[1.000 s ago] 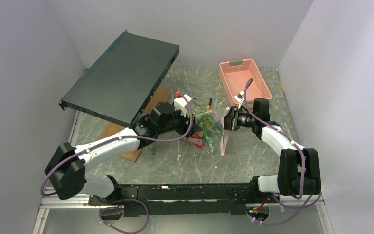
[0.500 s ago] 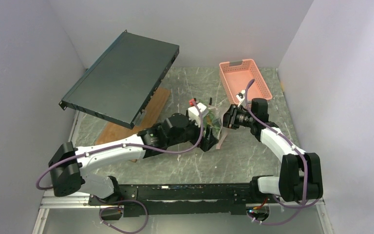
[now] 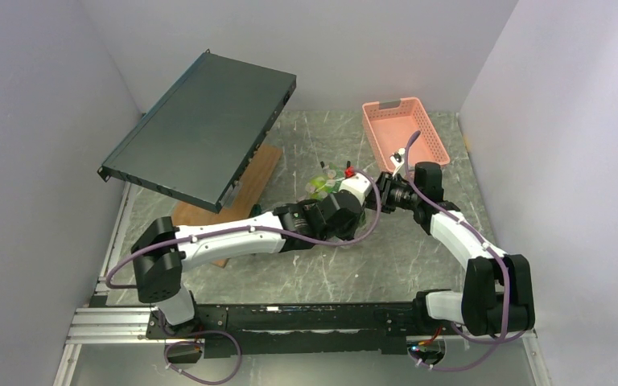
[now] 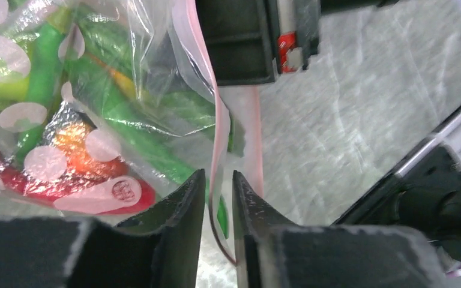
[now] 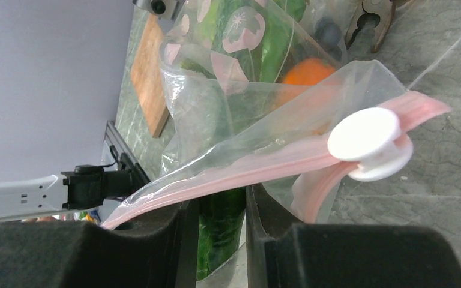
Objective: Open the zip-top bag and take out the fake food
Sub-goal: Pick up the fake vegetable from the zipper food storage bag.
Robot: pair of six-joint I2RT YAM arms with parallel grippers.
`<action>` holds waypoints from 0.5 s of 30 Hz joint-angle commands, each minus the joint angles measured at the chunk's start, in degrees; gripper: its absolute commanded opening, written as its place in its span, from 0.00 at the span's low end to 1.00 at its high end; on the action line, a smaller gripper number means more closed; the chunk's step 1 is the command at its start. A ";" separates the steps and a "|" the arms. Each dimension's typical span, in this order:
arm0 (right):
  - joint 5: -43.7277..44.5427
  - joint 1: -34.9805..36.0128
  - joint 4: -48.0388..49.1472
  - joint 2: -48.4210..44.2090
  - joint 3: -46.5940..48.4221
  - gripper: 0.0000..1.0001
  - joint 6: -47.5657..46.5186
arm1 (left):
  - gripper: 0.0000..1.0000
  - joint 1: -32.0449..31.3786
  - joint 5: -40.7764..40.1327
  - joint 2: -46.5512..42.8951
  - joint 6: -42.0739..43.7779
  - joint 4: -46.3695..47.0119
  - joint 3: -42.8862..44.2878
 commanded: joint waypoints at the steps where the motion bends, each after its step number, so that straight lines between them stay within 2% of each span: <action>1: -0.73 0.01 1.85 -1.15 0.44 0.00 1.27 | 0.19 -0.33 0.60 2.15 2.29 -4.16 2.13; 6: -1.63 -0.60 2.74 0.79 0.47 0.00 5.07 | 0.08 -0.77 7.41 2.69 4.70 -3.73 0.70; 10: -4.18 -2.09 3.08 3.12 0.87 0.00 8.53 | 0.05 -1.80 8.88 3.58 5.40 -5.43 0.96; 15: -5.94 -3.34 2.41 2.68 1.17 0.00 8.80 | 0.02 -2.71 2.98 5.32 6.40 -11.83 3.04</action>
